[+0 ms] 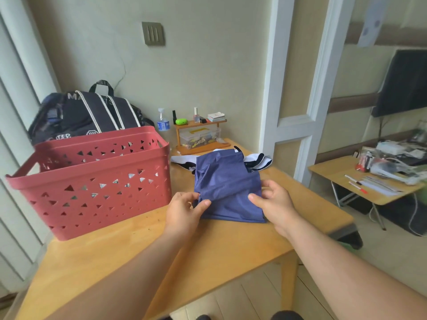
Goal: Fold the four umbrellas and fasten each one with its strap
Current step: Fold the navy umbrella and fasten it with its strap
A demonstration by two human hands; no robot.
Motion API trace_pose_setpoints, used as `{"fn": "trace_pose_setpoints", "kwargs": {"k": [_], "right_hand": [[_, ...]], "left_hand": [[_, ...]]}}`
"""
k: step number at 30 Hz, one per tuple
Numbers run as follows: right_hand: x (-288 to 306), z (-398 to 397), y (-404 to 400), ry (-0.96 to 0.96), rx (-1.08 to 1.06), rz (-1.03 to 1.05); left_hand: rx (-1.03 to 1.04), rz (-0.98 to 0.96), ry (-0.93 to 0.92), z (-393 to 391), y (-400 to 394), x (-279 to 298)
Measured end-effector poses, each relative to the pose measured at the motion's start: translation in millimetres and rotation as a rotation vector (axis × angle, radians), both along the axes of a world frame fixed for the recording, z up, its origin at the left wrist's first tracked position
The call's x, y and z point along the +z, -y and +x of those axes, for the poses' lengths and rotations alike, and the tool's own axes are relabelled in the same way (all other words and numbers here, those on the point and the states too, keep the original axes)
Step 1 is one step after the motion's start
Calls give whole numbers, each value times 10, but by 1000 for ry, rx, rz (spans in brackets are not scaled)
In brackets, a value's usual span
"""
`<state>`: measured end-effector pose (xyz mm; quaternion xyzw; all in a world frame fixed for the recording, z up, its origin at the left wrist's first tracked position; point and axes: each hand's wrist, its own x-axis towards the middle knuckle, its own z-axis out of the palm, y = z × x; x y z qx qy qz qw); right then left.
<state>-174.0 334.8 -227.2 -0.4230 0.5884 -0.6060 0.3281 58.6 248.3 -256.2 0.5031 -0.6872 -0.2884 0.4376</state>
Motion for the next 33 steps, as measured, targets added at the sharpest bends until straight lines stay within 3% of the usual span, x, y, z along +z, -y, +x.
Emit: {"fn": "trace_pose_setpoints", "kwargs": {"k": [6, 12, 17, 24, 27, 30, 33], "right_hand": [[-237, 238, -506, -110, 156, 46], [-402, 413, -737, -69, 92, -37], [-549, 456, -864, -208, 104, 15], [-492, 406, -946, -342, -37, -22], [-608, 441, -977, -557, 1, -95], [-708, 470, -985, -623, -39, -142], [-700, 515, -1009, -609, -36, -141]], "left_hand": [[-92, 11, 108, 328, -375, -175], [-54, -27, 63, 444, -770, -186], [-32, -19, 52, 450, -842, -194], [-15, -32, 126, 463, -828, -226], [2, -32, 111, 479, -874, -210], [-89, -60, 106, 494, -904, -216], [-178, -188, 233, 461, -919, -248]]}}
